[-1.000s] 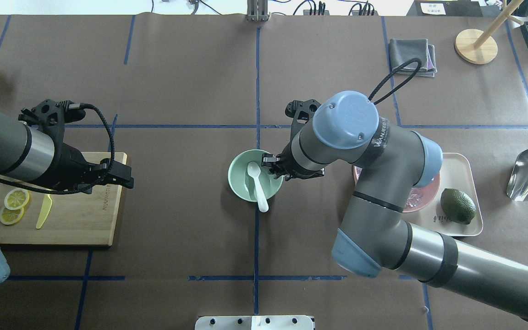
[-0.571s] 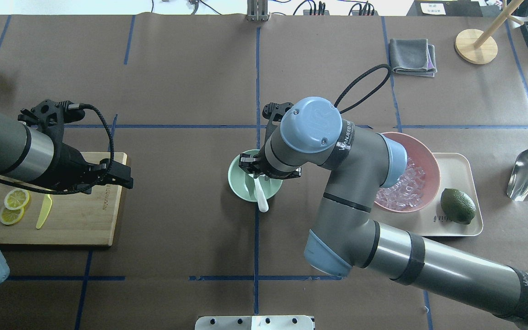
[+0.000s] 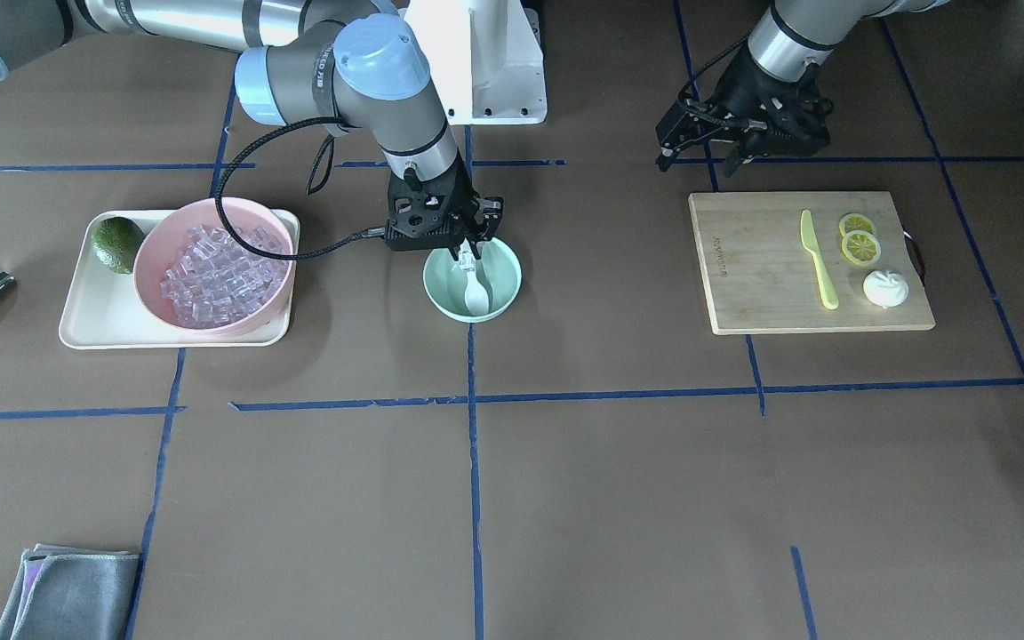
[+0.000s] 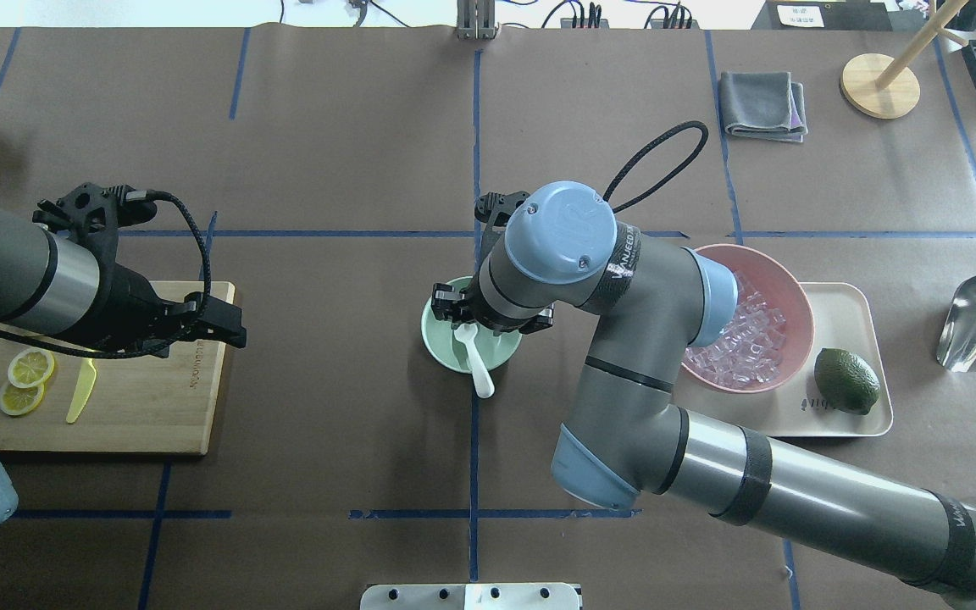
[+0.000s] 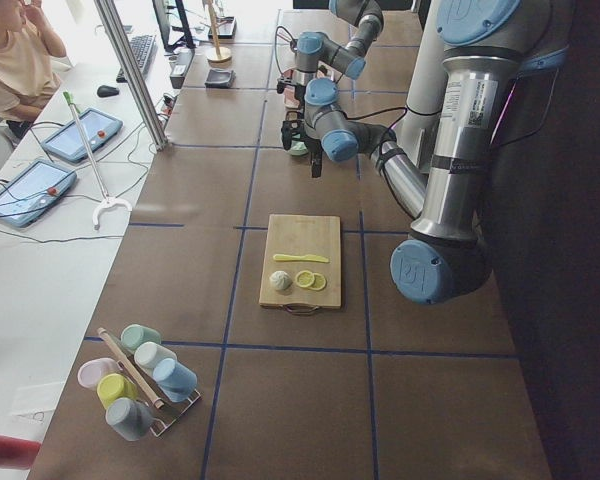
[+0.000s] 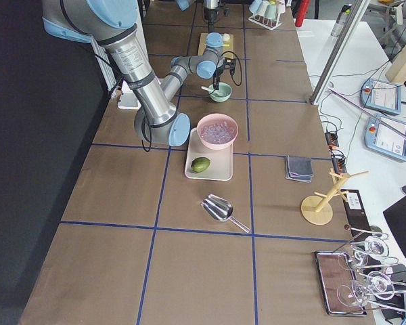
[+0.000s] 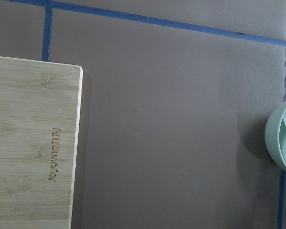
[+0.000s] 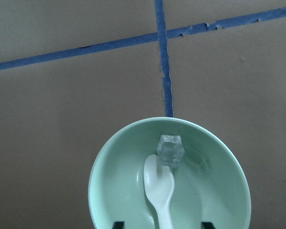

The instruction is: Put spoon and ice into bowl

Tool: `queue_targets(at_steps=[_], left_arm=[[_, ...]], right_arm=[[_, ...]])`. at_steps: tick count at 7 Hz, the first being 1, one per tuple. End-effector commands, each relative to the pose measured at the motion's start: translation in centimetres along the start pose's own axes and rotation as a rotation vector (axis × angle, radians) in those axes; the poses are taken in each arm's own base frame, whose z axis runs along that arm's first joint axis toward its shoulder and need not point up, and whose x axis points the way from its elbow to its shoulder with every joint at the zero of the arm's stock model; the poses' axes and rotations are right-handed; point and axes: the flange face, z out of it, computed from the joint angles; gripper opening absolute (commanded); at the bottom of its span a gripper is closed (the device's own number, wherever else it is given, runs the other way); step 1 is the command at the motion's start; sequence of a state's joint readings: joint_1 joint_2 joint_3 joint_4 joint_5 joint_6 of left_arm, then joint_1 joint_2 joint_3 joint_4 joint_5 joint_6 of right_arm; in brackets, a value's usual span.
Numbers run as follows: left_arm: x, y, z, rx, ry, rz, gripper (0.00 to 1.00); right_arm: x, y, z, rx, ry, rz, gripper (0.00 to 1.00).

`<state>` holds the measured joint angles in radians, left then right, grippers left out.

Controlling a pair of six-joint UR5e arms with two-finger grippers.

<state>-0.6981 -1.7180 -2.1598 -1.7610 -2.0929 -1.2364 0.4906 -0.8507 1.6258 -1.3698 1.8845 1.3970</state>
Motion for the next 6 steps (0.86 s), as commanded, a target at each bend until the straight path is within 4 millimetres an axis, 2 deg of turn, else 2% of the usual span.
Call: queue_targets(at_steps=[1,2,3,4,5,6], left_arm=[[-0.3,-0.5,-0.5,0.012,0.001,-0.007,1.00],[-1.8,-1.0,-1.1,0.018,-0.011,-0.025,0.99],[-3.7,0.0,-1.8,0.013,-0.030,0.013,1.00],[-7.1,0.2,-2.3,0.012,-0.076,0.096,0.99],[-11.5,-0.6,-3.0,0.015,-0.136,0.200,0.99],[-14.8,-1.4,-4.3,0.011,-0.162,0.253,1.00]], right_arm=[[1.6,-2.3,-2.9,0.010,-0.023,0.023,0.92],[9.3,-4.0,-6.0,-0.011,-0.014,0.059,0.99],[15.4,-6.5,-10.4,-0.041,-0.028,-0.021,0.99],[22.8,-9.9,-14.3,-0.056,-0.026,-0.018,0.99],[29.9,-12.0,-16.9,-0.058,-0.010,-0.043,0.99],[35.9,-12.5,-17.8,-0.053,0.032,-0.067,0.99]])
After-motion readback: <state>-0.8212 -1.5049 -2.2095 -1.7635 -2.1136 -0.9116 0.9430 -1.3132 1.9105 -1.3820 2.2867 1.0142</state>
